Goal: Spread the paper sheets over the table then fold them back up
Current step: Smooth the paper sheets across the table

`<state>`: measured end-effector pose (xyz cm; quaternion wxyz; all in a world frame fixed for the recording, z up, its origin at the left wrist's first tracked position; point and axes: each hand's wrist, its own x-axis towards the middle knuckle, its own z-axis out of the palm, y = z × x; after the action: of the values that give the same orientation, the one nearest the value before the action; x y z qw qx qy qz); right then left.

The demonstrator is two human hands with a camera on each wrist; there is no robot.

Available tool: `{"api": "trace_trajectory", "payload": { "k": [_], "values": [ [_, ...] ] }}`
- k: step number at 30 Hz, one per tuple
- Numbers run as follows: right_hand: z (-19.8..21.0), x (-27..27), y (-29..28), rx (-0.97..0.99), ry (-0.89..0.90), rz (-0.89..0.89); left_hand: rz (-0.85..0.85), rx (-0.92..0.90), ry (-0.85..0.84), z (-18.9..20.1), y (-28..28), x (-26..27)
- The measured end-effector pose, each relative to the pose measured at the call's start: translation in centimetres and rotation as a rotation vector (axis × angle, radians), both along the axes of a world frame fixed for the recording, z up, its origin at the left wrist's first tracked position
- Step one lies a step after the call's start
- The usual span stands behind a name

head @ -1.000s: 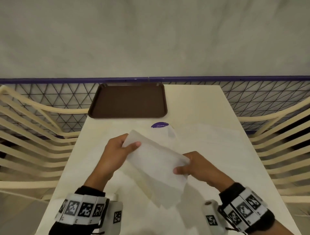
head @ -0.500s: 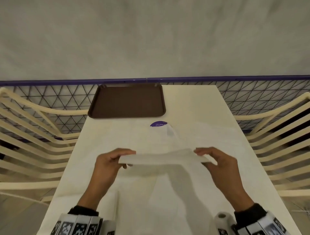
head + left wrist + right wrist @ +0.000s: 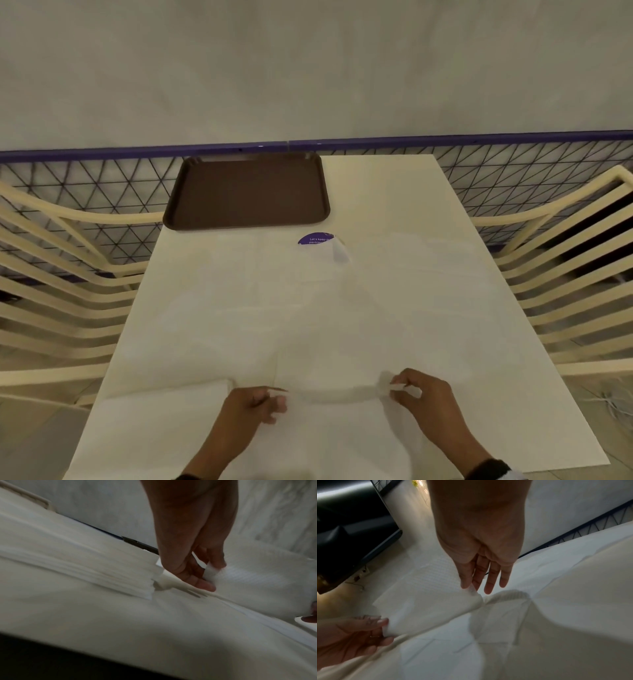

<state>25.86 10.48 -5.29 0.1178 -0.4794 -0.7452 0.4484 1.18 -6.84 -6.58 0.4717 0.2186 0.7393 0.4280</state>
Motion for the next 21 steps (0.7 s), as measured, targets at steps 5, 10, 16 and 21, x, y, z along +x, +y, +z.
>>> {"api": "trace_trajectory", "payload": {
  "k": [5, 10, 16, 21],
  "values": [
    [0.3, -2.4, 2.1, 0.095, -0.004, -0.040, 0.079, -0.001, 0.207, 1.0, 3.0, -1.1],
    [-0.1, -4.5, 4.0, 0.036, -0.054, -0.112, 0.083, -0.006, 0.368, 1.5, 5.9, -1.9],
    [-0.9, -3.4, 3.2, 0.131, -0.156, -0.043, -0.045, 0.021, 0.750, 1.5, 3.7, -0.5],
    [-1.0, -2.9, -0.2, 0.517, -0.052, 0.207, -0.588, 0.163, 1.099, 0.1, 2.2, 1.9]
  ]
}}
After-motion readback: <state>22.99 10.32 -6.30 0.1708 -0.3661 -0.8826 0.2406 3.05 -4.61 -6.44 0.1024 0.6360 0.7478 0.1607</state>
